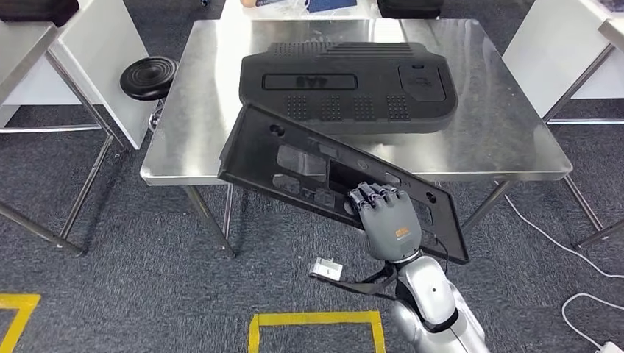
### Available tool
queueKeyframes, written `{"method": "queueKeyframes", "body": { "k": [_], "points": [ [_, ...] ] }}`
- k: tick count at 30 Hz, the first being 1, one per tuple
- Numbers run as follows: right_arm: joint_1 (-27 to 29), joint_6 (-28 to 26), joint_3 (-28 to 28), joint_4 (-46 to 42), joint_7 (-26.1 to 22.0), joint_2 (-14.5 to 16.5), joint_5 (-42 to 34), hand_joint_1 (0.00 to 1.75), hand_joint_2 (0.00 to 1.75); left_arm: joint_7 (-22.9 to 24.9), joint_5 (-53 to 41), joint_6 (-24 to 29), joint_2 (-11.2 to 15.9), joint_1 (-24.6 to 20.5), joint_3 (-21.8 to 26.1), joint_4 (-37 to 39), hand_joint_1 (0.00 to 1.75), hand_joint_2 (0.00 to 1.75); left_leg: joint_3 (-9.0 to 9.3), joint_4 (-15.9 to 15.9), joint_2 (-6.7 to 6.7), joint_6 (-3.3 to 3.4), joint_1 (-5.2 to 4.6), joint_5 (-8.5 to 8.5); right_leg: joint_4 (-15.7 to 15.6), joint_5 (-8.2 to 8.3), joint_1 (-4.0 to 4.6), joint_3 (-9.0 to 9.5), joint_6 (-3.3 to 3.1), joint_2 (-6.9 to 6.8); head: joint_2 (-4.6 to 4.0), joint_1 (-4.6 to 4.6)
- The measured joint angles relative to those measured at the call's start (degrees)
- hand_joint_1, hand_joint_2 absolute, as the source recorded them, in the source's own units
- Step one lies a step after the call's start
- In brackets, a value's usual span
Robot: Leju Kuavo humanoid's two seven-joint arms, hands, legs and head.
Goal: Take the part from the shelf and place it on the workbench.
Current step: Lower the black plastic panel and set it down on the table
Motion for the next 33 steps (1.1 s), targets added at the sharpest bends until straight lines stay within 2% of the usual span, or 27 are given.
{"method": "queueKeyframes", "body": {
  "k": [1,2,4,5,6,7,8,9,10,11,12,13,15,16,17,20,21,22,23,24,25,26,27,28,30,31,33],
  "points": [
    [-0.25,0.37,0.03,0.23,0.59,-0.15,0.85,1.75,1.75,0.01,-0.06,-0.02,0.03,-0.04,0.01,-0.02,0.0,1.75,-0.44,1.32,0.14,-0.24,0.04,-0.36,-0.11,-0.15,-0.26,0.67,-0.46,0.03,0.0,-0.03],
    [-0.64,0.82,0.07,0.52,1.45,-0.31,2.19,1.75,1.75,0.01,-0.18,-0.06,0.04,-0.11,0.02,-0.03,0.0,1.75,-1.63,3.71,0.28,-0.47,0.11,-1.02,-0.16,-0.34,-0.47,1.31,-0.84,0.07,0.0,-0.08],
    [-1.77,1.7,0.16,1.49,3.4,-0.87,6.0,1.75,1.75,0.01,-0.56,-0.22,0.02,-0.22,0.03,-0.03,0.0,1.75,-6.04,10.51,0.53,-0.91,0.24,-3.31,-0.17,-1.06,-0.46,2.17,-1.33,0.09,0.0,-0.14],
    [-2.36,2.12,0.19,2.16,4.15,-1.28,7.71,1.75,1.75,0.01,-0.78,-0.32,-0.01,-0.23,0.04,-0.03,0.0,1.75,-8.31,13.08,0.6,-1.1,0.32,-4.44,-0.16,-1.45,-0.43,2.56,-1.34,0.13,0.0,-0.11],
    [-2.9,2.59,0.2,2.87,4.67,-1.75,8.99,1.75,1.75,0.01,-0.99,-0.44,-0.02,-0.21,0.04,-0.03,0.0,1.75,-9.87,14.09,0.65,-1.21,0.39,-4.83,-0.15,-1.89,-0.41,3.08,-1.25,0.2,0.0,-0.13],
    [-3.42,3.16,0.2,3.56,5.01,-2.23,9.79,1.75,1.75,0.0,-1.16,-0.54,-0.03,-0.18,0.05,-0.03,0.0,1.75,-10.43,13.18,0.68,-1.24,0.45,-3.98,-0.15,-2.37,-0.42,3.73,-1.13,0.26,0.0,-0.14],
    [-4.02,3.7,0.21,4.24,5.25,-2.69,10.32,1.75,1.75,-0.01,-1.34,-0.62,-0.03,-0.18,0.06,-0.03,0.0,1.75,-10.2,10.68,0.75,-1.21,0.5,-1.89,-0.15,-2.88,-0.44,4.49,-0.94,0.31,0.0,-0.14],
    [-4.67,4.12,0.21,4.86,5.42,-3.13,10.69,1.75,1.75,-0.01,-1.53,-0.66,-0.03,-0.16,0.05,-0.03,0.0,1.75,-9.42,7.11,0.82,-1.11,0.54,1.23,-0.18,-3.39,-0.46,5.0,-0.72,0.34,0.0,-0.15],
    [-5.38,4.41,0.2,5.47,5.57,-3.52,10.99,1.75,1.75,-0.02,-1.67,-0.69,-0.04,-0.14,0.06,-0.02,0.0,1.75,-8.68,3.97,0.9,-0.89,0.48,3.4,-0.14,-3.87,-0.37,5.61,-0.42,0.38,0.0,-0.12],
    [-6.12,4.6,0.17,6.01,5.67,-3.89,11.19,1.75,1.75,-0.02,-1.79,-0.71,-0.04,-0.1,0.06,-0.01,0.0,1.75,-8.09,1.81,0.96,-0.56,0.37,4.88,-0.17,-4.28,-0.26,5.91,-0.08,0.43,0.0,-0.09],
    [-6.75,4.76,0.14,6.51,5.74,-4.25,11.33,1.75,1.75,-0.02,-1.89,-0.73,-0.05,-0.05,0.06,0.01,0.0,1.75,-7.8,0.71,0.99,-0.11,0.23,5.57,-0.16,-4.55,-0.16,6.16,0.3,0.48,0.0,-0.08],
    [-7.28,4.88,0.11,6.97,5.79,-4.56,11.41,1.75,1.75,-0.03,-1.96,-0.75,-0.06,-0.06,0.07,0.01,0.0,1.75,-7.66,0.58,1.02,0.41,0.07,5.23,-0.14,-4.67,-0.02,6.51,0.66,0.54,0.0,-0.07],
    [-8.24,5.11,0.09,7.86,5.83,-5.18,11.5,1.75,1.75,-0.04,-2.21,-0.76,-0.11,-0.14,0.08,0.0,0.0,1.75,-6.86,0.22,0.94,1.25,0.12,5.58,0.4,-4.95,-0.04,6.39,1.32,0.51,0.0,-0.06],
    [-8.8,5.17,0.1,8.36,5.84,-5.42,11.52,1.75,1.75,-0.04,-2.34,-0.76,-0.15,-0.2,0.08,-0.01,0.0,1.75,-6.41,0.01,0.91,1.58,0.2,5.55,1.81,-5.13,-0.05,5.58,1.52,0.48,0.0,-0.05],
    [-9.41,5.23,0.1,8.89,5.85,-5.65,11.56,1.75,1.75,-0.04,-2.43,-0.76,-0.17,-0.27,0.08,-0.01,0.0,1.75,-6.0,-0.17,0.83,1.86,0.28,5.45,4.43,-5.55,-0.1,3.92,1.64,0.43,0.0,-0.01],
    [-10.5,5.58,0.1,10.75,5.85,-6.3,11.69,1.75,1.75,-0.01,-2.54,-0.75,-0.15,-0.34,0.09,-0.03,0.0,1.75,-5.21,-0.27,0.56,2.41,0.27,4.54,14.7,-8.15,-0.14,-3.58,1.4,0.4,0.0,0.01],
    [-10.56,5.69,0.13,11.4,5.85,-6.53,11.72,1.75,1.75,0.02,-2.61,-0.76,-0.15,-0.33,0.1,-0.03,0.0,1.75,-4.77,-0.27,0.4,2.45,0.26,4.12,15.85,-8.57,-0.15,-5.14,1.44,0.39,0.0,0.0],
    [-10.63,5.74,0.17,12.01,5.85,-6.74,11.75,1.75,1.75,0.06,-2.74,-0.77,-0.16,-0.31,0.11,-0.03,0.0,1.75,-4.18,-0.27,0.24,2.42,0.26,3.64,14.77,-7.91,-0.15,-5.61,1.7,0.39,0.0,0.01],
    [-10.78,5.75,0.24,12.52,5.88,-6.93,11.77,1.75,1.75,0.1,-2.87,-0.78,-0.2,-0.3,0.14,-0.02,0.0,1.75,-3.49,-0.27,0.12,2.33,0.26,3.12,11.71,-6.1,-0.14,-5.06,2.17,0.37,0.0,0.01],
    [-11.01,5.75,0.34,13.0,5.93,-7.14,11.78,1.75,1.75,0.13,-3.02,-0.79,-0.25,-0.27,0.19,-0.01,0.0,1.75,-2.97,-0.32,0.04,2.21,0.26,2.61,7.66,-3.56,-0.11,-3.97,2.66,0.27,0.0,0.03],
    [-11.32,5.75,0.46,13.47,6.01,-7.37,11.8,1.75,1.75,0.15,-3.14,-0.81,-0.31,-0.28,0.27,0.01,0.0,1.75,-2.36,-0.31,-0.03,2.0,0.16,2.03,3.85,-1.3,-0.02,-2.92,2.76,0.16,0.0,-0.01],
    [-11.66,5.73,0.61,13.93,6.09,-7.58,11.8,1.75,1.75,0.15,-3.21,-0.83,-0.38,-0.35,0.36,0.01,0.0,1.75,-1.98,-0.42,-0.07,1.72,0.06,1.53,1.22,0.17,0.19,-1.95,2.43,0.08,0.0,-0.01],
    [-11.95,5.7,0.74,14.35,6.16,-7.79,11.81,1.75,1.75,0.15,-3.28,-0.84,-0.41,-0.42,0.45,0.02,0.0,1.75,-1.71,-0.48,-0.1,1.41,-0.05,1.28,-0.16,0.88,0.35,-1.43,1.85,0.03,0.0,-0.03],
    [-12.24,5.63,0.86,14.74,6.22,-7.96,11.81,1.75,1.75,0.13,-3.39,-0.85,-0.45,-0.49,0.53,0.02,0.0,1.75,-1.27,-0.58,-0.1,1.11,-0.16,1.11,-0.59,0.92,0.48,-1.1,1.1,0.04,0.0,-0.03],
    [-12.59,5.48,1.09,15.32,6.28,-8.18,11.81,1.75,1.75,0.09,-3.6,-0.84,-0.45,-0.53,0.62,-0.01,0.0,1.75,-1.26,0.08,0.05,0.56,-0.12,1.03,-0.97,0.92,0.08,-0.06,0.26,0.12,0.0,-0.02],
    [-12.76,5.42,1.17,15.57,6.29,-8.3,11.81,1.75,1.75,0.06,-3.68,-0.84,-0.44,-0.53,0.65,-0.02,0.0,1.75,-1.96,1.59,0.18,0.36,-0.08,0.91,-1.09,0.8,-0.14,0.53,-0.09,0.13,0.0,-0.05],
    [-13.08,5.33,1.3,16.02,6.29,-8.47,11.81,1.75,1.75,0.0,-3.72,-0.85,-0.44,-0.57,0.69,-0.03,0.0,1.75,-5.98,8.37,0.5,-0.13,0.08,-0.59,-1.19,0.12,-0.32,1.64,-0.82,0.14,0.0,-0.09]
  ]
}}
